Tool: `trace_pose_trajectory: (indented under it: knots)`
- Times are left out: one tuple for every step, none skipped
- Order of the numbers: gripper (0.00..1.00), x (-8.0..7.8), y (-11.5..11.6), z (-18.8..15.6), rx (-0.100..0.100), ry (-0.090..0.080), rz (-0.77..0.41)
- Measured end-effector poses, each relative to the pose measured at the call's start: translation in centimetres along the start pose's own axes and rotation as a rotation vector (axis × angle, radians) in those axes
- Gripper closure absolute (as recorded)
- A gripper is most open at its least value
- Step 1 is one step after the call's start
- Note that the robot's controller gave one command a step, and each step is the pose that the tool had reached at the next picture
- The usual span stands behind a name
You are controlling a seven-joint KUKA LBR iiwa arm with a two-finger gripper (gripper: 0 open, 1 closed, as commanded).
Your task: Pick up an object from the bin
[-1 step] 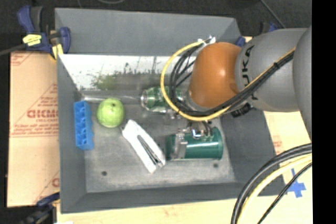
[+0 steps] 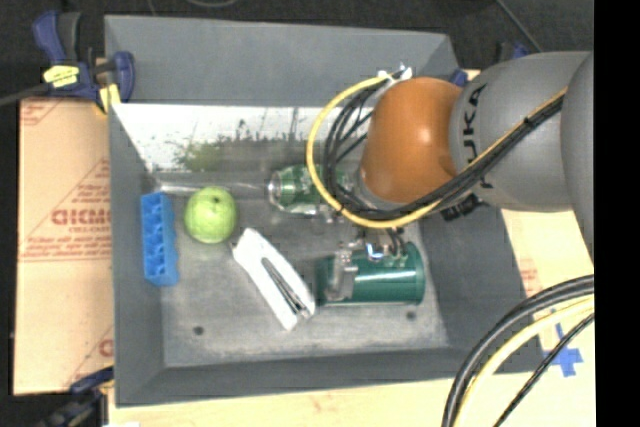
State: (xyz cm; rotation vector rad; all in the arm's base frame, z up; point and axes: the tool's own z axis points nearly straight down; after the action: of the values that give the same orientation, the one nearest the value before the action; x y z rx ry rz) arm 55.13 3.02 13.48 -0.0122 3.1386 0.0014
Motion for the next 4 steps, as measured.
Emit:
trace_pose_trajectory:
  knots:
    - [0.0, -0.2, -3.0, 2.1, -0.001, -0.004, -0.058]
    - [1.0, -1.4, -9.6, 6.2, 0.003, -0.003, -0.401]
    - [1.0, -1.4, -9.6, 6.2, 0.002, -0.003, -0.4]
    - [1.0, -2.4, -12.2, -5.0, 0.001, -0.001, -0.398]
